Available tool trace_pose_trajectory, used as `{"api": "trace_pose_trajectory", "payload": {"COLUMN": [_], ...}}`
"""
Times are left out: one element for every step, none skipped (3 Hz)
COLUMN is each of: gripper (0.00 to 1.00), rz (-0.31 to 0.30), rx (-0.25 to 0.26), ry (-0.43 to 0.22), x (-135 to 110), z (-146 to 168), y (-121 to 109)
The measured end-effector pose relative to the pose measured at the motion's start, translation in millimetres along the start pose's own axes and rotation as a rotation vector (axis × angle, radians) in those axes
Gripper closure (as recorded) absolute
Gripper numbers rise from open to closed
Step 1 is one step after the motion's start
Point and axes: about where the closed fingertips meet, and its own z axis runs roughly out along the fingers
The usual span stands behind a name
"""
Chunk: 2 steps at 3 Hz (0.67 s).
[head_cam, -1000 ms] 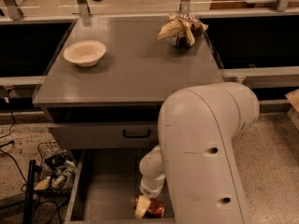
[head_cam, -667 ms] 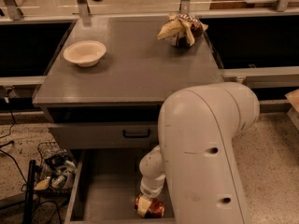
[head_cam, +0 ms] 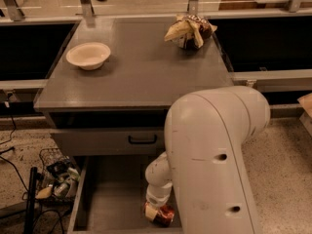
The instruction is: Pick coke can from middle drawer and place on counter
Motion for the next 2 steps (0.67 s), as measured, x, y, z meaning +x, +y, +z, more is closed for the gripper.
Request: {"api": "trace_pose_trajectory", "payload": {"gripper": [0.95,1.0], "rz": [0.0,0.0], "rx": [0.0,0.0], "ry": [0.0,0.0], "x": [0.0,0.1], "z": [0.0,0.1], "y": [0.0,0.1]}}
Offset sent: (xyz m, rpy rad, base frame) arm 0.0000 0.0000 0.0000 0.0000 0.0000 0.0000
